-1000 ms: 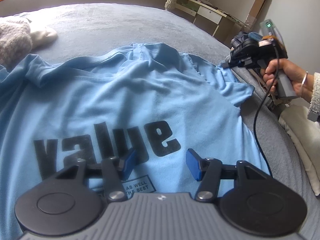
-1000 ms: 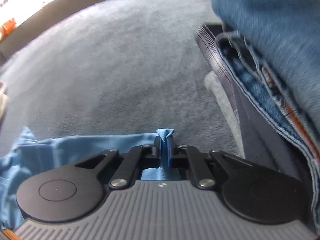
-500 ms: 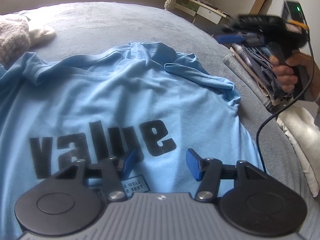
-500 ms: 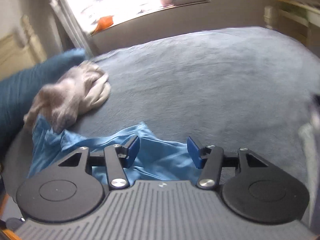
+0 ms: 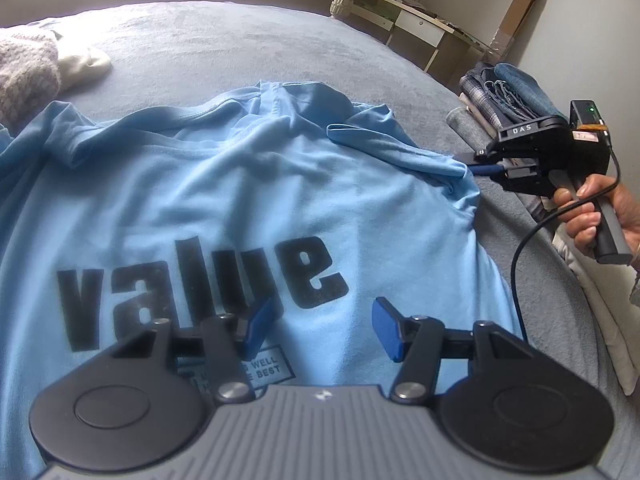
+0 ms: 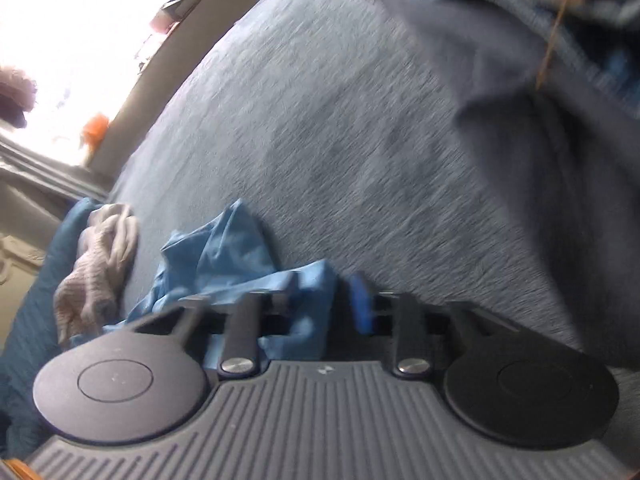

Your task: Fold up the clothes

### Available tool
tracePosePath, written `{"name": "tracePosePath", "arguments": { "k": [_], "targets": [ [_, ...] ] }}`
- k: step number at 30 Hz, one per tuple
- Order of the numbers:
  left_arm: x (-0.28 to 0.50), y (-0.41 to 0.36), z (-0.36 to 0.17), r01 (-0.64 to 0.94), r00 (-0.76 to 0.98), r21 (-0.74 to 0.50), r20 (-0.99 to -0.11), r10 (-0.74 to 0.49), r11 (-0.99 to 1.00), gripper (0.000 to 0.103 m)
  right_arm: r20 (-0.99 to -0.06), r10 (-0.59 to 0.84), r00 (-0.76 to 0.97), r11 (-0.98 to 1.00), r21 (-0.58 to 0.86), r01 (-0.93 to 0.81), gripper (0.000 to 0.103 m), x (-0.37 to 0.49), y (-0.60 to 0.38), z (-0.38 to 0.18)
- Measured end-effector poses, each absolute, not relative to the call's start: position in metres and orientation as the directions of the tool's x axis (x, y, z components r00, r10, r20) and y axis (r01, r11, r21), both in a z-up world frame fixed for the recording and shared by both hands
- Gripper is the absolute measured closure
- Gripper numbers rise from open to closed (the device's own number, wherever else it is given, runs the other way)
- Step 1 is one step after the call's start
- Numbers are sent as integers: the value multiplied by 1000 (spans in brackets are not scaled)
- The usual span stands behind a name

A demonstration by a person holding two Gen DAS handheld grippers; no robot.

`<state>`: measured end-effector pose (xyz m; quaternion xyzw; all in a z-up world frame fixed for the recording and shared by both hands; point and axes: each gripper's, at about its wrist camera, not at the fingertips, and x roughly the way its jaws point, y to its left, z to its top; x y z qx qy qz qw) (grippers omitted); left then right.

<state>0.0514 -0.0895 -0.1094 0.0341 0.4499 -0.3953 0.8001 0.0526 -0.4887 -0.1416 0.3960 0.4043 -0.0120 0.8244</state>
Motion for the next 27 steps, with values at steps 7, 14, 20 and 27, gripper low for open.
{"name": "tracePosePath", "arguments": {
  "k": [7, 14, 20, 27],
  "targets": [
    [51, -91, -111, 662, 285, -300, -748, -600, 687, 47, -659, 325, 679, 935, 334, -124, 96, 44, -390, -93],
    [51, -89, -111, 661, 281, -311, -741, -610, 683, 47, -766, 381, 518, 859, 87, -504, 77, 3, -315, -96],
    [51, -88, -112, 661, 278, -318, -738, -615, 680, 47, -768, 333, 547, 862, 12, -507, 77, -28, -327, -90],
    [50, -89, -111, 662, 280, -311, -742, -610, 682, 47, -718, 191, 669, 870, -192, -454, 77, -12, -344, -90]
  ]
}}
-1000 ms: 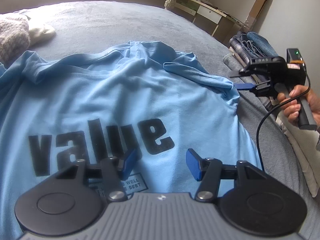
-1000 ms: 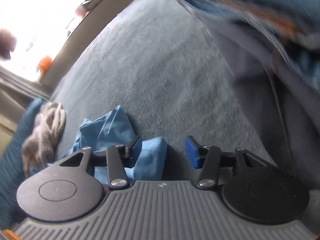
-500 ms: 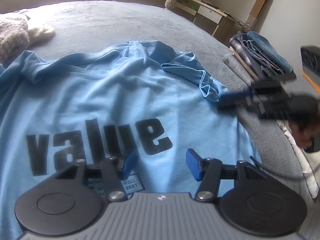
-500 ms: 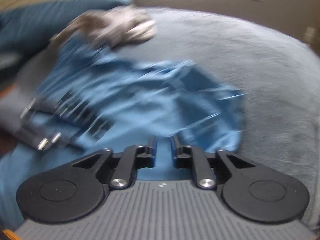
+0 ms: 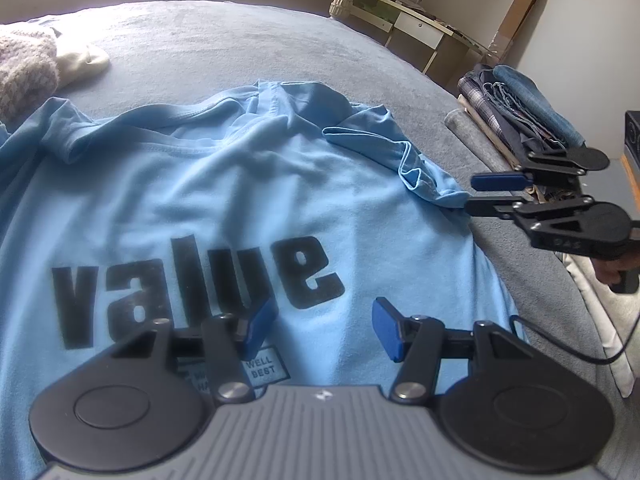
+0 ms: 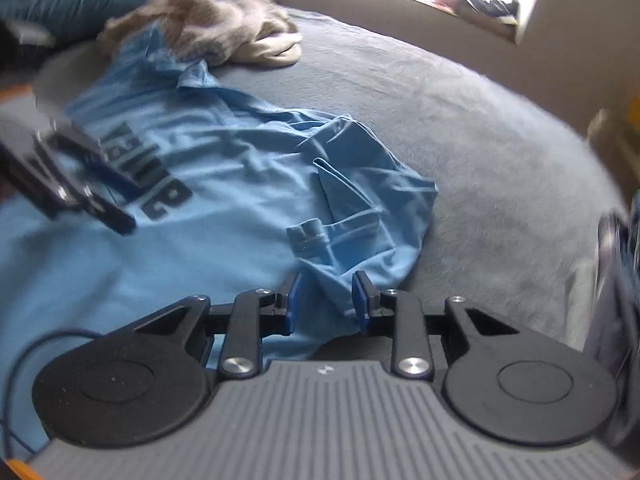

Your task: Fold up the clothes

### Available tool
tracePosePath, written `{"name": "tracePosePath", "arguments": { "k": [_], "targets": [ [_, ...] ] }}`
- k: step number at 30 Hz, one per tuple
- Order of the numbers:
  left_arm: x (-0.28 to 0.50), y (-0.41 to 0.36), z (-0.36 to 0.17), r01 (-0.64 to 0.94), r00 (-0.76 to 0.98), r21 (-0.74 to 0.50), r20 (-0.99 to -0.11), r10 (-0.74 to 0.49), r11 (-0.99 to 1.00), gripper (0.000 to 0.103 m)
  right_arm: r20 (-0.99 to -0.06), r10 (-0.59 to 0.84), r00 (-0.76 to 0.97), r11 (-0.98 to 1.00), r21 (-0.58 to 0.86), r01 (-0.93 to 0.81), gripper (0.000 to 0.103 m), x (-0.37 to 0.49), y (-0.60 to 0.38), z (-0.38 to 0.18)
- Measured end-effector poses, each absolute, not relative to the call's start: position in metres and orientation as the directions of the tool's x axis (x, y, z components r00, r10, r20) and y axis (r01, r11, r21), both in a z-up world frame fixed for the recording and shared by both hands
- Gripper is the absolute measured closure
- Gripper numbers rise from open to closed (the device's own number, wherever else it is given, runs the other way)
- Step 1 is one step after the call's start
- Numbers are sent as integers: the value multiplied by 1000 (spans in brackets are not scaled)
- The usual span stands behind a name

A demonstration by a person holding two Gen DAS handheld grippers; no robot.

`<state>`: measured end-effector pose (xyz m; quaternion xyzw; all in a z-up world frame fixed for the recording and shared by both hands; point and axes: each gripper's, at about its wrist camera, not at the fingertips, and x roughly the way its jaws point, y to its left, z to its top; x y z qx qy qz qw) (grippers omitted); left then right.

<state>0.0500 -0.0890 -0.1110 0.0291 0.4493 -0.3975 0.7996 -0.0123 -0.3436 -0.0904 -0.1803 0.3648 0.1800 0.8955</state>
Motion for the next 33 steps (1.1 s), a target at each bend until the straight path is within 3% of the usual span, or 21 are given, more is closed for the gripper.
{"name": "tracePosePath", "arguments": {
  "k": [6, 11, 13, 14, 17, 20, 23, 25, 28, 33],
  "targets": [
    [48, -90, -110, 662, 283, -301, -748, -600, 687, 47, -729, 153, 667, 745, -358, -562, 77, 0, -321, -112],
    [47, -93, -110, 662, 283, -296, -751, -596, 688, 47, -728, 167, 665, 696, -390, -603, 77, 11, -302, -119],
    [46, -93, -110, 663, 282, -298, -751, -597, 687, 47, -742, 144, 655, 695, -395, -601, 82, 15, -299, -124],
    [46, -93, -110, 664, 281, -299, -750, -598, 686, 47, -737, 142, 660, 711, -388, -586, 96, 15, -301, -124],
    [46, -93, -111, 665, 278, -302, -749, -602, 683, 47, -684, 167, 710, 848, -268, -458, 100, 12, -327, -103],
    [46, -92, -111, 663, 274, -311, -746, -607, 681, 47, -576, 113, 810, 993, 31, -116, 100, -3, -389, -77],
    [47, -91, -111, 662, 269, -318, -744, -611, 679, 47, -534, 24, 845, 878, 416, 238, 99, -32, -460, -92],
    [48, -92, -112, 660, 268, -320, -744, -612, 679, 47, -540, -2, 842, 739, 567, 365, 99, -48, -485, -115],
    [48, -91, -112, 662, 269, -318, -744, -612, 678, 47, -561, 11, 828, 574, 681, 454, 99, -58, -498, -145],
    [47, -91, -111, 660, 268, -322, -743, -613, 679, 47, -605, -5, 796, 471, 701, 535, 97, -65, -506, -160]
  ]
}}
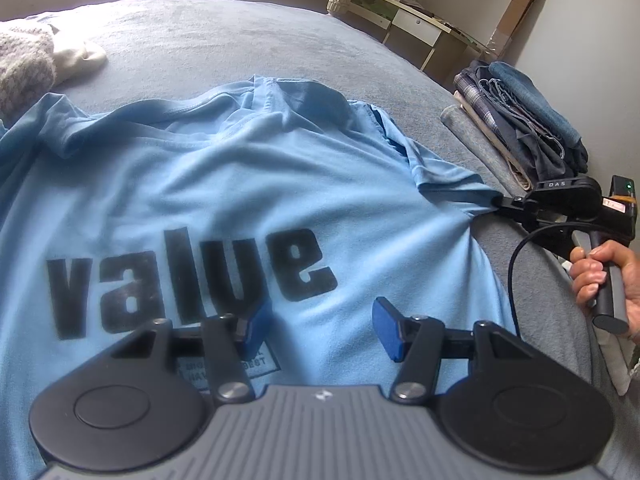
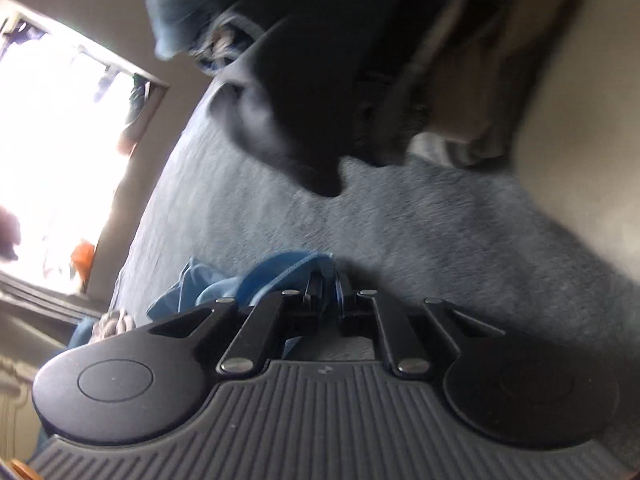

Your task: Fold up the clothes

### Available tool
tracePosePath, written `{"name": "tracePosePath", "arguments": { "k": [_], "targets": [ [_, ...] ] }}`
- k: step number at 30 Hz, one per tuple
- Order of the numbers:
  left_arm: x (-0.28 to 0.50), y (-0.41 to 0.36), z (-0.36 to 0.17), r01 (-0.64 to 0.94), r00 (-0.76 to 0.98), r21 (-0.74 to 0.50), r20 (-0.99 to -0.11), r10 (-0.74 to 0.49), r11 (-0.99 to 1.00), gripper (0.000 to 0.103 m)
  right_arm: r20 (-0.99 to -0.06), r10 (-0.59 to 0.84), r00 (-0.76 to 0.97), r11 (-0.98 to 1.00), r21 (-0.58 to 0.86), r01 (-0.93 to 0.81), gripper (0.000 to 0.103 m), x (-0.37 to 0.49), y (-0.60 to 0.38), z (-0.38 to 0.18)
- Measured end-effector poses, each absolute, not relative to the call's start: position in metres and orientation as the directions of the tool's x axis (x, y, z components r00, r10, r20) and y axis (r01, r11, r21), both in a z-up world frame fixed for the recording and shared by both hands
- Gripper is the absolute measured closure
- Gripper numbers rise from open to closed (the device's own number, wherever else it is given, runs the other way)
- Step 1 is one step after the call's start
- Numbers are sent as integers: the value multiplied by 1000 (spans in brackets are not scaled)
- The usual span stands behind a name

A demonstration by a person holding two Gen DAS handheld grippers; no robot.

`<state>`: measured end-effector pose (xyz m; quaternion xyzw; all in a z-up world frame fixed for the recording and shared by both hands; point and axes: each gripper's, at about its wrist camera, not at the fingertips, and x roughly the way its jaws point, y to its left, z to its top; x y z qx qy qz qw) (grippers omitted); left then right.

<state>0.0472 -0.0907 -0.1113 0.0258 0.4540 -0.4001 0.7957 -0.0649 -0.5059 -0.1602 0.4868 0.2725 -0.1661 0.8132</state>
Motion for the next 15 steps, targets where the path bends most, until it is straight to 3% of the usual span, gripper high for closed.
{"name": "tracePosePath", "arguments": {
  "k": [3, 7, 10, 12, 14, 15],
  "targets": [
    [48, -91, -112, 660, 269, -323, -742, -615, 679, 47, -627, -83, 774, 538, 626, 565, 97, -70, -507, -150],
    [49, -92, -112, 660, 270, -324, -740, -617, 678, 47, -628, -194, 753, 738, 412, 534, 94, -76, -484, -125],
    [48, -92, -112, 661, 271, -321, -740, -615, 678, 47, -578, -135, 805, 925, 218, 312, 94, -67, -437, -107],
    [48, -92, -112, 662, 273, -318, -741, -613, 679, 47, -557, -66, 828, 990, 69, 125, 88, -58, -403, -98],
    [47, -92, -112, 664, 276, -313, -742, -611, 680, 47, -565, -11, 825, 993, -103, -58, 73, -43, -367, -99],
    [46, -92, -112, 665, 278, -310, -742, -610, 680, 47, -571, -1, 821, 976, -180, -123, 72, -34, -353, -103]
  ]
}}
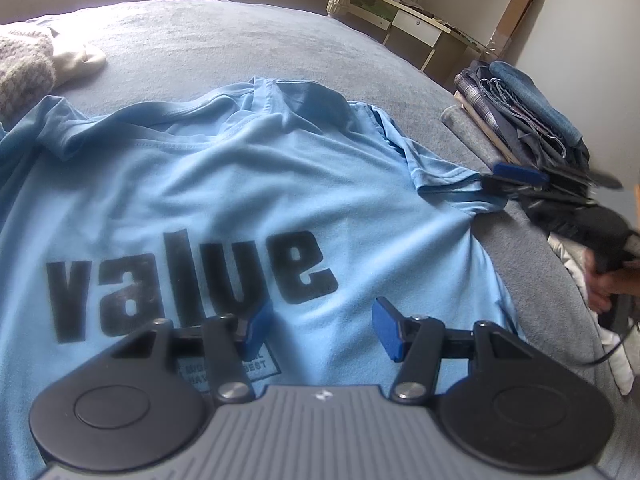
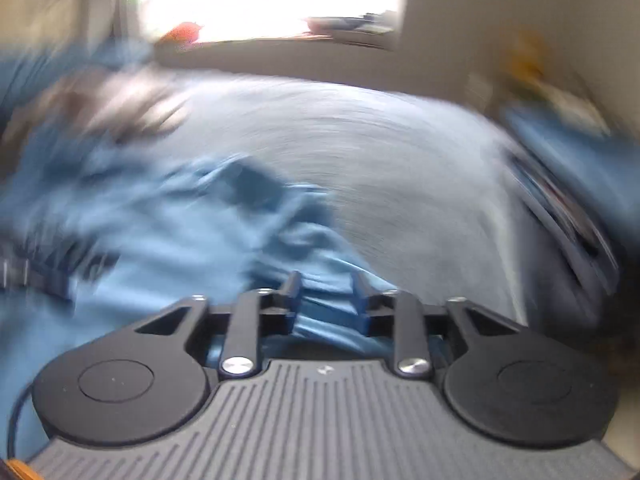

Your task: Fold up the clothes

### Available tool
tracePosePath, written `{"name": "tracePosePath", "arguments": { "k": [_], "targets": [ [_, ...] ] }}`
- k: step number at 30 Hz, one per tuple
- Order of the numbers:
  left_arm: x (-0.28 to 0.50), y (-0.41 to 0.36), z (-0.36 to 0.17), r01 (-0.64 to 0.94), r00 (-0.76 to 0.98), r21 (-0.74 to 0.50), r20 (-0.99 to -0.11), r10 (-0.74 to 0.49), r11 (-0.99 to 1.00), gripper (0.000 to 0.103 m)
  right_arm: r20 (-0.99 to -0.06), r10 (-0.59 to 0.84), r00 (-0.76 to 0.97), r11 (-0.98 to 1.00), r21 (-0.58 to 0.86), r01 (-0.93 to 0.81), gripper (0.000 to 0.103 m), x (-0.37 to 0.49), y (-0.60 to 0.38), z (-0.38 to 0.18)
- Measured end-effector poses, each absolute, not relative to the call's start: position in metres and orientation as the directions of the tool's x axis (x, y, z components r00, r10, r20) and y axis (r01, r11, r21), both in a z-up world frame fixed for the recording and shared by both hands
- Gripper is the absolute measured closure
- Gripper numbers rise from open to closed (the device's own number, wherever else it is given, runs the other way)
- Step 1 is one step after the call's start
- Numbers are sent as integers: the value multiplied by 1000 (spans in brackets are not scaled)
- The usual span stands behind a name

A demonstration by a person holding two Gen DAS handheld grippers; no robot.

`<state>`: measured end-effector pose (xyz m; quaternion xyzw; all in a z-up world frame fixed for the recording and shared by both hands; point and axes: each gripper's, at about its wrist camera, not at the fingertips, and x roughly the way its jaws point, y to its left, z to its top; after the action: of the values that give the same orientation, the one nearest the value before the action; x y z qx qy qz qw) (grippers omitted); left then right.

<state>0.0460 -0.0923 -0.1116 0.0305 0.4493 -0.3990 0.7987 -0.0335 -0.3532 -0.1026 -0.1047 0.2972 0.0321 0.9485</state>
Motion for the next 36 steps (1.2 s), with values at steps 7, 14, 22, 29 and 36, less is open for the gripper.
{"name": "tracePosePath", "arguments": {
  "k": [7, 14, 22, 29, 36],
  "targets": [
    [43, -92, -113, 677, 280, -294, -746, -605, 675, 46, -656, 22, 755, 831, -408, -378, 64, 18, -306, -130],
    [45, -90, -115, 681, 269, -302, -744, -611, 667, 46, -618, -69, 783, 965, -241, -105, 99, 53, -369, -103],
    [45, -89, -116, 681, 265, -307, -743, -615, 664, 46, -523, -366, 770, 928, -273, 255, 68, 69, -434, -81],
    [44, -89, -114, 677, 266, -305, -747, -609, 670, 46, -613, -75, 787, 989, -149, -22, 69, 69, -408, -89],
    [41, -88, -112, 677, 268, -297, -753, -601, 674, 46, -711, -186, 678, 977, -58, 207, 70, 107, -442, -123]
  ]
}}
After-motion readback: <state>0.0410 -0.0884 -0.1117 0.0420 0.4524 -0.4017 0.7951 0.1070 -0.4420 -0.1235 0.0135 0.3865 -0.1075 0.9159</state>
